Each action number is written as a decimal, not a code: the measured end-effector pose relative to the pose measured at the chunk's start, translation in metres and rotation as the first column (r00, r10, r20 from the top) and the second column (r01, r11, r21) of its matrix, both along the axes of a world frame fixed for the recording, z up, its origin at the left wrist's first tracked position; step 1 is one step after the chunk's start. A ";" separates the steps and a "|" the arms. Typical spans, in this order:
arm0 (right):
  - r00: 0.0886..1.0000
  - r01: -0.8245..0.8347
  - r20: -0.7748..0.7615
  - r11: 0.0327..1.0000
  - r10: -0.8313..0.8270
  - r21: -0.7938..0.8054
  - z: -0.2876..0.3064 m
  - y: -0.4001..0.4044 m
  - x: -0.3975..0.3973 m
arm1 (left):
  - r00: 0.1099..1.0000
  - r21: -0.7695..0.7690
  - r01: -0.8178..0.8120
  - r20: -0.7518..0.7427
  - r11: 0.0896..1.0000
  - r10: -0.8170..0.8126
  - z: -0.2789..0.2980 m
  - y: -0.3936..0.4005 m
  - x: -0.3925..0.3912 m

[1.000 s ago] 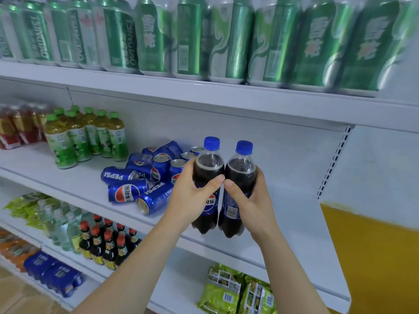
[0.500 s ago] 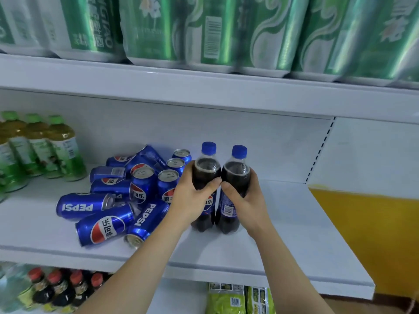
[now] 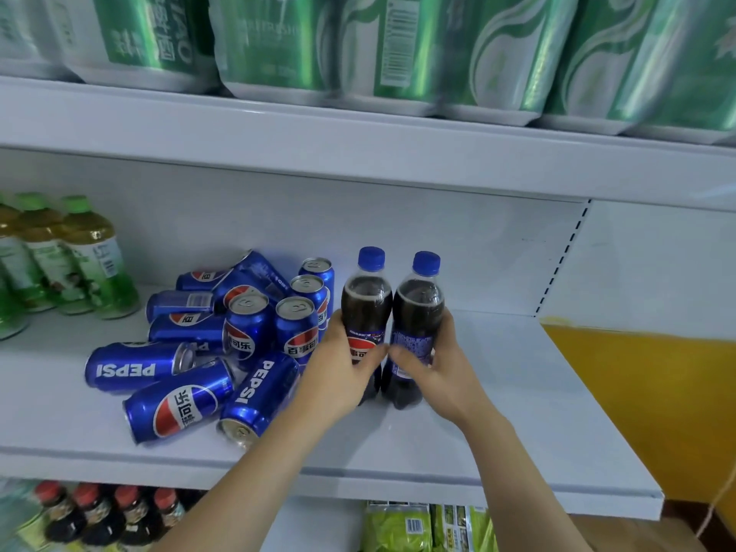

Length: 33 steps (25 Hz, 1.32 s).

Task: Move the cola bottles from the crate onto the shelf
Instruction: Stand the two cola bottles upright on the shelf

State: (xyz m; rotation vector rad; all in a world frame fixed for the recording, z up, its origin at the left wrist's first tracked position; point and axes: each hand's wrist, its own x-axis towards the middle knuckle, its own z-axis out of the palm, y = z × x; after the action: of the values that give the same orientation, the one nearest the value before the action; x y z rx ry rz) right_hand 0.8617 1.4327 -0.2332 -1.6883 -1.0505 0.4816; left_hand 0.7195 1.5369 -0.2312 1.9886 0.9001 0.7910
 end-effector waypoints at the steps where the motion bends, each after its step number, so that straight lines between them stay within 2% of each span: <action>1: 0.998 -0.019 0.062 0.996 0.024 -0.089 -0.003 -0.004 0.003 | 0.992 0.037 -0.011 -0.126 0.999 0.016 -0.006 -0.002 -0.002; 3: 0.983 -0.032 0.169 0.970 0.074 -0.242 -0.008 -0.010 0.010 | 0.905 0.155 -0.027 -0.416 0.988 0.090 -0.017 -0.007 -0.005; 4: 0.976 -0.028 0.199 0.956 0.089 -0.291 -0.010 -0.011 0.013 | 0.859 0.183 -0.046 -0.494 0.982 0.132 -0.022 -0.011 -0.006; 5: 0.973 -0.020 0.212 0.946 0.093 -0.324 -0.011 -0.012 0.014 | 0.844 0.188 -0.075 -0.511 0.979 0.163 -0.026 -0.015 -0.005; 9: 0.970 0.020 0.236 0.946 0.060 -0.322 -0.015 -0.008 0.016 | 0.894 0.184 -0.182 -0.377 0.966 0.240 -0.034 -0.024 -0.003; 13: 0.977 0.078 0.211 0.955 -0.017 -0.287 -0.023 0.003 0.022 | 0.932 0.052 -0.272 -0.235 0.961 0.277 -0.035 -0.021 0.007; 18: 0.981 0.127 0.171 0.967 -0.089 -0.223 -0.028 0.025 0.029 | 0.922 0.069 -0.309 -0.222 0.949 0.317 -0.037 -0.003 0.033; 21: 0.979 0.143 0.171 0.969 -0.109 -0.202 -0.030 0.043 0.039 | 0.941 -0.017 -0.313 -0.139 0.950 0.307 -0.041 0.010 0.046; 25: 0.970 0.174 0.197 0.970 -0.140 -0.171 -0.036 0.066 0.051 | 0.958 -0.139 -0.274 -0.127 0.952 0.257 -0.045 0.028 0.058; 33: 0.952 0.214 0.245 0.971 -0.182 -0.111 -0.042 0.096 0.062 | 0.967 -0.213 -0.245 -0.119 0.946 0.224 -0.045 0.053 0.071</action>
State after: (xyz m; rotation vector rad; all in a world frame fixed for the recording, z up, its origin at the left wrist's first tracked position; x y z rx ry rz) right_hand 0.9236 1.5284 -0.2755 -1.9859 -1.0179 0.2311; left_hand 0.7907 1.5894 -0.2759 1.7507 1.2434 0.6944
